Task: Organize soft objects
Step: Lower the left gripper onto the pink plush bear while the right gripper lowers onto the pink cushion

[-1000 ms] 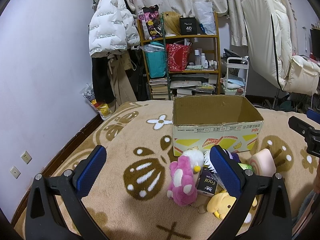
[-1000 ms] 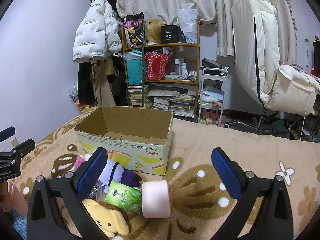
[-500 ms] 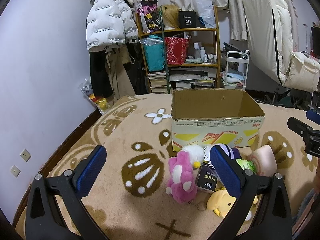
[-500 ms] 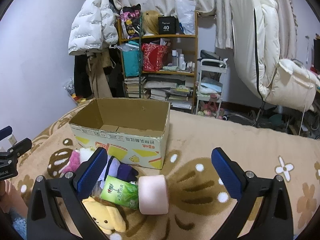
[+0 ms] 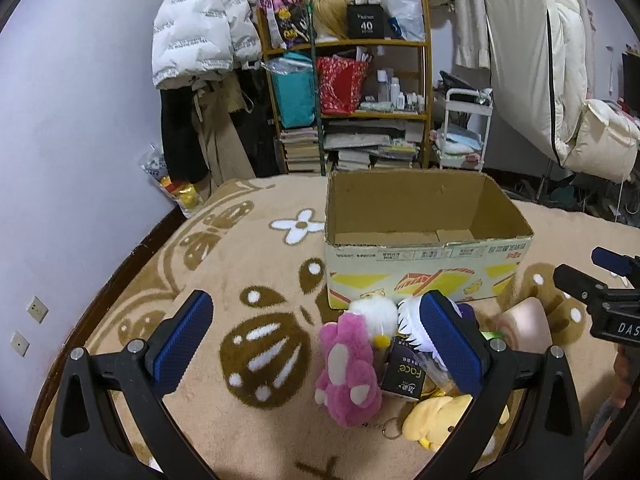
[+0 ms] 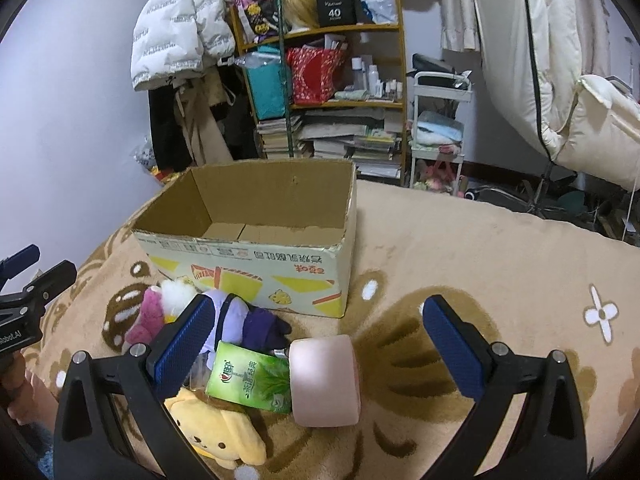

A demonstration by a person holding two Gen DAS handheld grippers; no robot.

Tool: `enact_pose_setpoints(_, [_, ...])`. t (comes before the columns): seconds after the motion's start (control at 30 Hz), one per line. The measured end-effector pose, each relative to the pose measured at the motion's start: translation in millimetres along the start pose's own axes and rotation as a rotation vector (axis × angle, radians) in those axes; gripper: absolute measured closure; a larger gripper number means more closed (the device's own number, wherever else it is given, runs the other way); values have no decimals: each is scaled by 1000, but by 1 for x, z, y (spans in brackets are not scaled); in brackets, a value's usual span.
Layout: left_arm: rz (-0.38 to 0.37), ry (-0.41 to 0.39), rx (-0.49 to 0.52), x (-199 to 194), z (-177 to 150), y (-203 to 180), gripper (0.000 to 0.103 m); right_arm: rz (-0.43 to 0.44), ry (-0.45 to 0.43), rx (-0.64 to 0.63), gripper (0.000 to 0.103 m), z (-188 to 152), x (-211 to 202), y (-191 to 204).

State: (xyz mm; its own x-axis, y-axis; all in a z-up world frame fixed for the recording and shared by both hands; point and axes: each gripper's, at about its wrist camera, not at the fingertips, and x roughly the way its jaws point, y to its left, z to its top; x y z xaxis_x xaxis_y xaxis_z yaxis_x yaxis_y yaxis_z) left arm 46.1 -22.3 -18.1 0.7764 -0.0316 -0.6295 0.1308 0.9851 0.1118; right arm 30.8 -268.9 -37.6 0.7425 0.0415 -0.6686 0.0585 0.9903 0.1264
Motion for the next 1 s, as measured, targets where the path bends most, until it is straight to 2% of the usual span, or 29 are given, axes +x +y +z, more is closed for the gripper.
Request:
enact_pose_setpoints(0.33, [-32, 123, 2, 36, -6, -5, 1, 45, 131, 22, 0, -5, 38, -1])
enact_pose_setpoints(0.83, [-35, 327, 5, 89, -21, -10, 1, 65, 266, 90, 0, -21, 71, -13])
enact_pose_setpoints(0.9, [-34, 349, 0, 95, -24, -9, 1, 70, 283, 106, 1, -23, 74, -16])
enact_pose_setpoints(1.0, [-37, 387, -17, 103, -29, -6, 1, 78, 309, 118, 9, -26, 78, -18])
